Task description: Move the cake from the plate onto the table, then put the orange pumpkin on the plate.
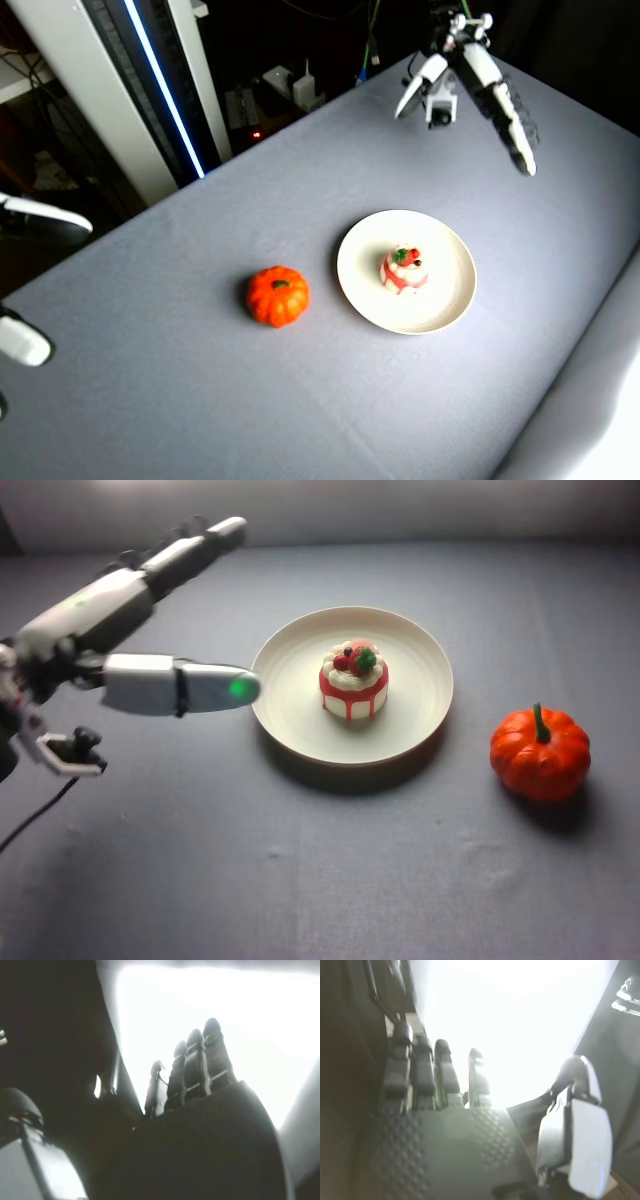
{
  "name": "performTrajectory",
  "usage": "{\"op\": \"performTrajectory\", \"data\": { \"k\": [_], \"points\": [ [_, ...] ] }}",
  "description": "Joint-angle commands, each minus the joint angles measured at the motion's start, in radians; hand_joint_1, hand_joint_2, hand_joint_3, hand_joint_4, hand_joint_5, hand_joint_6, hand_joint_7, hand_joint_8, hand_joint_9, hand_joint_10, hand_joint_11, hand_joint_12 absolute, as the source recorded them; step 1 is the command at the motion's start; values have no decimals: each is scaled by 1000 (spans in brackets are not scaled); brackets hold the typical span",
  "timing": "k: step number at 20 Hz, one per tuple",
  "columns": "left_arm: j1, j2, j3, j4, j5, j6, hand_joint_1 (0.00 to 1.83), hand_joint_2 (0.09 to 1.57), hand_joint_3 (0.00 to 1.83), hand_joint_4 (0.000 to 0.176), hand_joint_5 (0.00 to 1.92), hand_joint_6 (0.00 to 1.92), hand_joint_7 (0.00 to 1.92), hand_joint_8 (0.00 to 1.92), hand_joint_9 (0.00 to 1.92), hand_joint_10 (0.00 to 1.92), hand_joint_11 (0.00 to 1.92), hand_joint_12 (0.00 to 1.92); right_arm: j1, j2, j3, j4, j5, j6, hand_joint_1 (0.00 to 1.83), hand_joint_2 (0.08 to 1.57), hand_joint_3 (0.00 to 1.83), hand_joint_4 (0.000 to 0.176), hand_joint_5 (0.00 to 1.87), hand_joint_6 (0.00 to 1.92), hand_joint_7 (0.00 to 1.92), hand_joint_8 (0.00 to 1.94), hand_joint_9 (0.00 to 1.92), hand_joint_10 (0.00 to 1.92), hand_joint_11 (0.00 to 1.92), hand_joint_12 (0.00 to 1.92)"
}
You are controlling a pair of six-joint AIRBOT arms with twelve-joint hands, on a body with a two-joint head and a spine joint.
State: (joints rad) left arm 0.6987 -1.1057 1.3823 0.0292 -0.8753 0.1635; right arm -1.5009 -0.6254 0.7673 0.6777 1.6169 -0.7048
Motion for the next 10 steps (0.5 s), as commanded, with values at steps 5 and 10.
{"op": "performTrajectory", "data": {
  "k": [5,10],
  "points": [
    [-172,-46,108,332,119,-7,552,861,12,0,0,0,268,17,502,122,94,1606,3,3,12,12,118,14,230,1001,0,166,52,0,67,0,92,0,189,106],
    [-289,-111,227,706,235,-7,705,899,0,0,198,6,482,5,568,448,364,1641,3,3,18,-6,100,14,217,1026,0,176,84,7,66,0,104,2,145,230]
  ]
}}
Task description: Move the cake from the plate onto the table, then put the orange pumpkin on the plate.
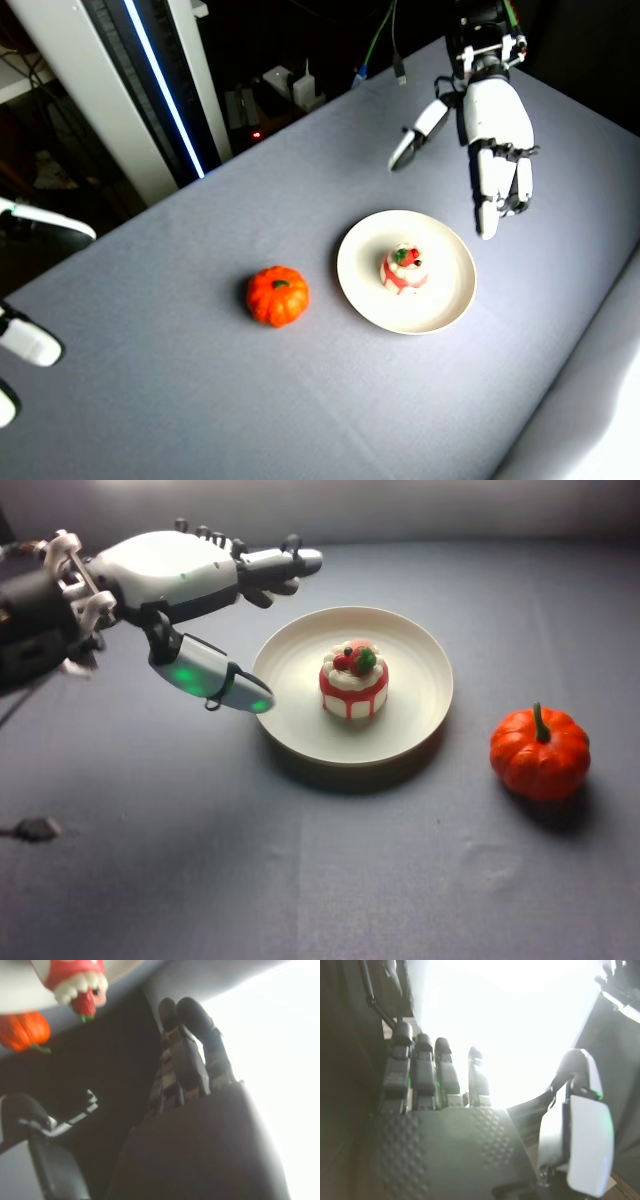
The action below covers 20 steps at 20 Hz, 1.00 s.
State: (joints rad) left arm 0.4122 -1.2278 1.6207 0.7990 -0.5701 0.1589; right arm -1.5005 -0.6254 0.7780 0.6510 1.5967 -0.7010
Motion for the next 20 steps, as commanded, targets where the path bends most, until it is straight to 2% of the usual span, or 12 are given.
{"op": "performTrajectory", "data": {
  "k": [1,2,3,4,6,7,9,12,14,15,17,20],
  "points": [
    [-38,-13,19,48,-57,-2,666,919,3,0,273,6,567,17,594,541,358,1634,2,3,9,17,114,10,230,1029,0,176,90,4,72,1,106,1,45,434],
    [-72,-26,29,133,-38,-2,680,919,1,0,345,17,619,22,591,552,301,1648,2,2,10,15,110,11,215,1046,1,162,74,1,71,0,102,1,8,528],
    [-104,-31,28,200,-23,-2,711,921,1,0,404,13,655,15,624,548,297,1646,3,1,11,10,105,11,206,1059,2,162,72,0,81,2,105,1,1,570],
    [-123,-36,30,239,-25,-2,772,939,0,0,538,7,790,24,687,583,338,1617,3,0,13,6,101,11,231,1065,6,175,105,9,97,4,118,3,0,614],
    [-134,-46,44,249,-50,-2,792,958,6,0,532,2,788,14,721,628,433,1571,4,-1,13,1,98,11,234,1082,11,176,112,9,106,6,119,3,0,618],
    [-141,-52,48,240,-61,-2,770,936,0,0,488,0,767,3,705,626,464,1568,4,-1,13,-1,97,17,250,1100,8,176,116,5,112,4,106,2,0,585],
    [-144,-62,47,205,-70,-2,931,990,4,0,543,11,794,6,723,567,376,1606,4,-6,14,-3,93,18,260,1087,0,158,104,0,98,1,103,1,0,632],
    [-119,-97,64,151,-100,-2,900,997,0,0,577,12,726,1,681,579,386,1546,5,-10,17,-9,90,18,282,1060,0,145,101,0,88,0,116,2,0,647],
    [-109,-126,87,109,-109,-2,869,965,0,0,574,4,654,1,613,478,415,1499,10,-15,20,-17,85,18,283,1039,0,149,91,0,85,0,121,2,0,664],
    [-103,-144,103,93,-118,-2,860,966,0,0,555,4,596,0,583,452,398,1572,12,-17,23,-21,81,18,282,1029,0,153,95,1,89,1,130,3,0,693],
    [-99,-168,115,86,-124,-2,854,943,0,0,577,5,683,15,698,409,381,1506,20,-17,25,-30,71,18,282,1047,5,153,106,4,108,7,131,3,0,705],
    [-90,-223,151,63,-151,-2,875,942,0,0,534,0,653,0,697,394,301,1397,25,-21,27,-37,65,18,293,1044,0,157,112,3,105,2,125,6,0,676]
  ]
}}
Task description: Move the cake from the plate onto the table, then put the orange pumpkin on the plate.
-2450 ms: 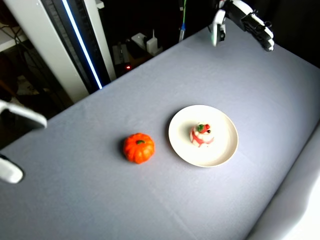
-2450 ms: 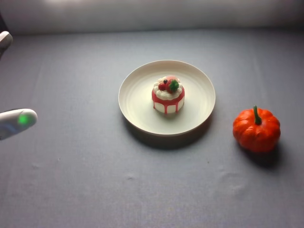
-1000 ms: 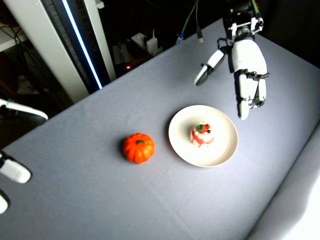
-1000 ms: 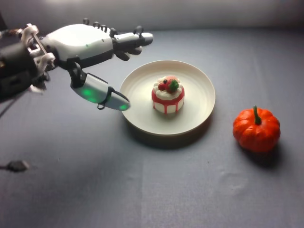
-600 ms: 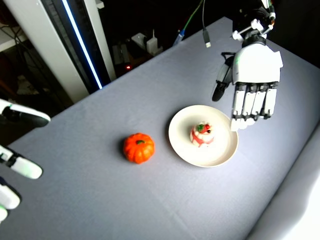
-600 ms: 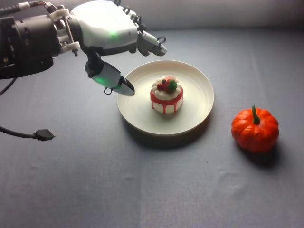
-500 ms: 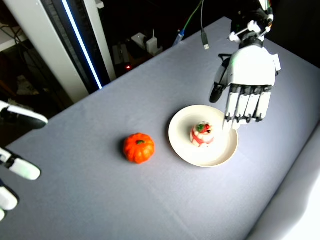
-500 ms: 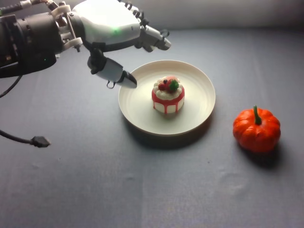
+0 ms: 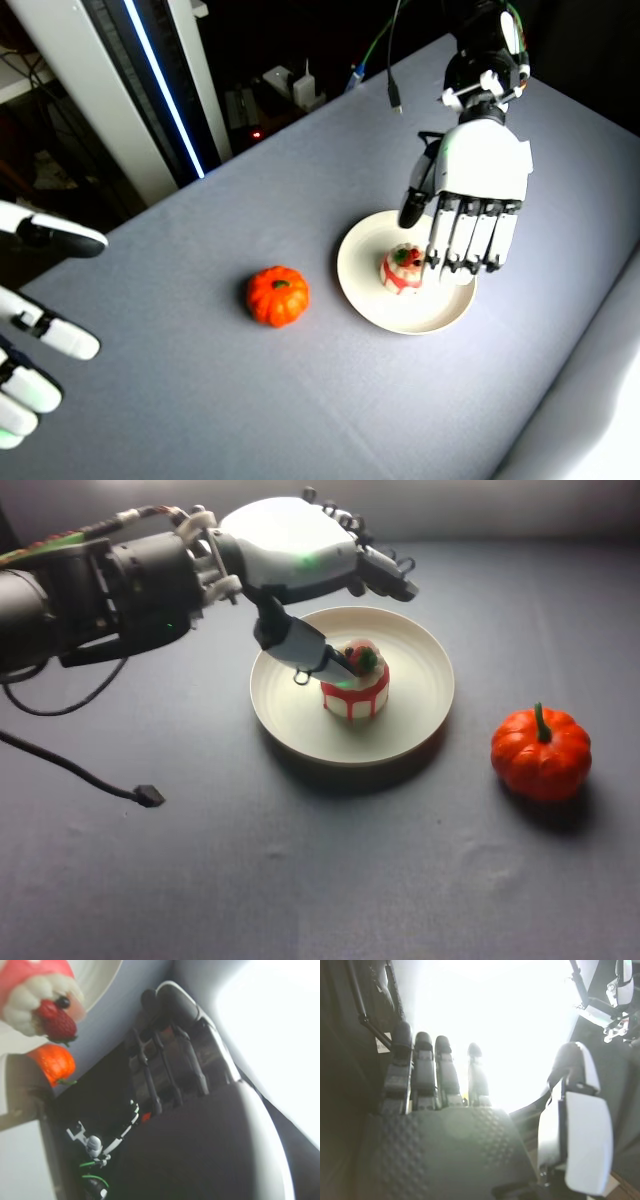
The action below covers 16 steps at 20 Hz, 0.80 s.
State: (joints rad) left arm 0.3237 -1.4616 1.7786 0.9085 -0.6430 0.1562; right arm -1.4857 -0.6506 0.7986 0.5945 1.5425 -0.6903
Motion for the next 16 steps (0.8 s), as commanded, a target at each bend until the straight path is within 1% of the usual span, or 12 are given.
{"op": "performTrajectory", "data": {
  "k": [1,2,5,6,7,8,9,10,13,14,15,16],
  "points": [
    [3,-11,12,-36,-81,1,906,933,0,0,536,1,632,0,699,383,346,1377,11,2,9,16,117,7,301,1041,0,154,115,2,102,1,119,2,0,660],
    [6,-23,23,-32,-84,1,908,924,0,0,554,8,610,0,716,386,366,1381,13,0,11,14,114,7,302,1042,0,144,116,2,104,1,115,0,0,656],
    [21,-47,46,-33,-88,1,927,912,0,0,576,17,614,3,743,394,414,1416,25,-3,16,6,109,7,301,1037,0,140,112,1,101,0,110,1,0,654],
    [29,-52,50,-33,-85,1,937,914,0,0,600,25,669,24,773,405,455,1435,27,-4,16,4,109,7,315,1042,1,130,108,0,101,0,111,0,0,687],
    [39,-58,57,-37,-84,1,947,925,0,0,599,21,681,21,769,399,384,1474,30,-5,17,1,109,7,318,1040,0,117,101,0,99,0,109,0,0,686],
    [42,-64,63,-40,-84,1,947,925,0,0,599,21,681,21,769,399,384,1474,31,-6,17,1,107,7,318,1040,0,117,101,0,99,0,109,0,0,686],
    [47,-81,81,-43,-85,1,944,949,6,0,593,13,706,14,777,372,396,1430,31,-6,18,1,107,7,300,1038,0,134,112,2,108,1,119,2,0,665],
    [50,-92,95,-42,-88,1,941,947,4,0,596,13,693,7,757,358,382,1423,31,-7,18,0,107,7,302,1047,1,122,103,1,107,0,104,2,0,633],
    [57,-105,111,-44,-89,1,957,961,4,0,599,13,700,10,758,353,390,1454,32,-7,20,-1,108,9,297,1043,1,123,107,1,96,0,109,3,0,654],
    [57,-109,118,-44,-88,1,971,960,1,0,720,34,839,37,782,669,593,1486,33,-7,21,-2,108,9,295,1038,0,136,113,1,96,0,115,2,0,681],
    [58,-115,123,-43,-86,1,1002,960,0,0,761,39,875,44,771,788,670,1493,34,-7,21,-3,108,9,288,1041,1,136,113,1,95,0,120,4,0,681],
    [59,-126,135,-43,-85,1,1039,967,1,0,791,44,845,27,704,833,650,1496,34,-8,21,-5,108,9,279,1045,1,143,120,2,100,1,130,5,0,700]
  ]
}}
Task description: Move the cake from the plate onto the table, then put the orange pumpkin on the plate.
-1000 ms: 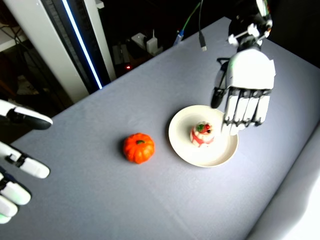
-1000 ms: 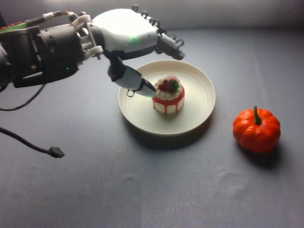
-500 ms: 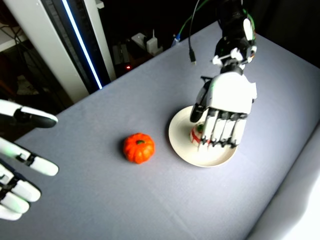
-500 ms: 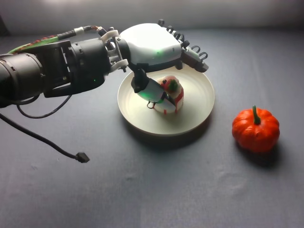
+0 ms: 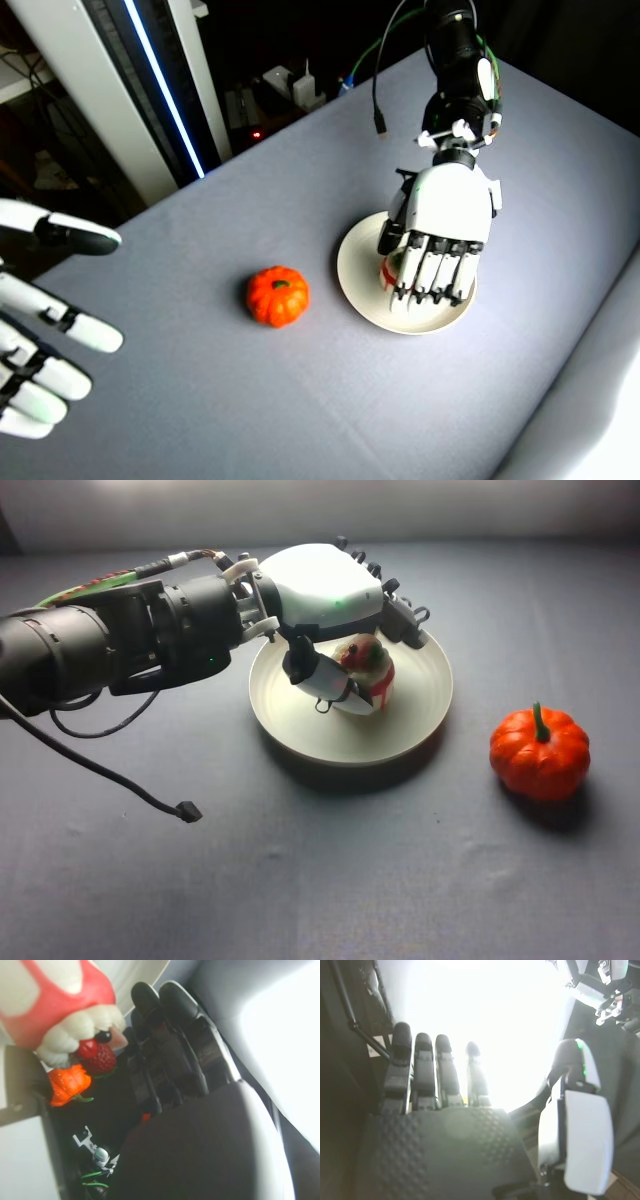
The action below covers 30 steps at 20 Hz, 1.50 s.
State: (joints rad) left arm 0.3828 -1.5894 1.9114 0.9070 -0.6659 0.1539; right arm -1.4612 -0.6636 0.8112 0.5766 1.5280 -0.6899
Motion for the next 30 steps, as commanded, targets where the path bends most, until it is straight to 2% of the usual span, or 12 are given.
{"op": "performTrajectory", "data": {
  "k": [1,3,4,6,8,12,20,23,25,26,27,30],
  "points": [
    [3,-7,11,-41,-63,3,1073,975,1,0,849,63,937,69,782,925,738,1489,10,5,9,12,122,8,270,1051,3,137,111,0,99,0,126,2,0,697],
    [13,-12,20,-42,-63,3,1049,995,0,0,954,135,1047,109,854,893,711,1412,11,5,10,11,122,12,254,1071,4,129,92,2,83,3,104,2,0,640],
    [15,-12,21,-41,-59,3,1131,1069,2,0,1003,770,1108,465,989,1179,881,1595,12,5,10,11,122,12,251,1066,1,142,97,4,87,5,99,0,0,638],
    [17,-10,22,-40,-55,3,1147,1119,1,0,945,1059,1022,1274,1074,1664,1013,1881,13,5,10,11,122,12,254,1063,0,152,102,3,96,3,98,1,0,607],
    [21,-9,24,-42,-52,3,1144,1151,7,0,884,1188,891,1619,993,1852,1043,1919,13,5,10,11,122,13,251,1082,3,150,103,1,91,0,87,0,0,580],
    [28,11,7,-108,-81,3,1187,1174,45,9,811,1277,846,1336,891,1758,905,1882,13,5,10,11,123,14,237,1078,0,128,79,0,82,1,110,4,0,630],
    [-33,151,-126,-206,-139,3,1144,1276,49,0,713,1377,615,1726,724,1919,802,1921,13,5,6,11,122,19,291,1048,0,175,152,10,133,4,143,2,0,708],
    [-50,217,-174,-216,-150,3,1163,1223,62,0,728,1341,755,1540,847,1854,859,1921,13,5,3,11,122,19,270,1070,4,176,148,5,130,1,148,3,0,715],
    [-57,281,-216,-224,-143,3,1098,1232,64,0,719,1446,911,1906,1016,1918,1079,1921,13,5,2,11,121,19,249,1107,5,139,118,0,112,0,124,0,0,658],
    [-55,311,-233,-224,-139,3,1164,1072,460,0,727,1389,721,1857,907,1920,1006,1921,13,5,2,11,121,19,248,1118,8,127,112,0,113,1,122,0,0,650],
    [-51,331,-244,-224,-133,3,1117,1195,355,0,692,1603,445,1807,300,1921,403,1921,13,5,1,11,121,19,246,1115,5,133,112,0,112,1,120,0,0,647],
    [6,385,-266,-266,-120,3,1149,988,598,0,752,1477,622,1671,654,1885,763,1921,12,5,-2,11,120,19,281,1094,0,138,113,3,111,5,122,9,6,575]
  ]
}}
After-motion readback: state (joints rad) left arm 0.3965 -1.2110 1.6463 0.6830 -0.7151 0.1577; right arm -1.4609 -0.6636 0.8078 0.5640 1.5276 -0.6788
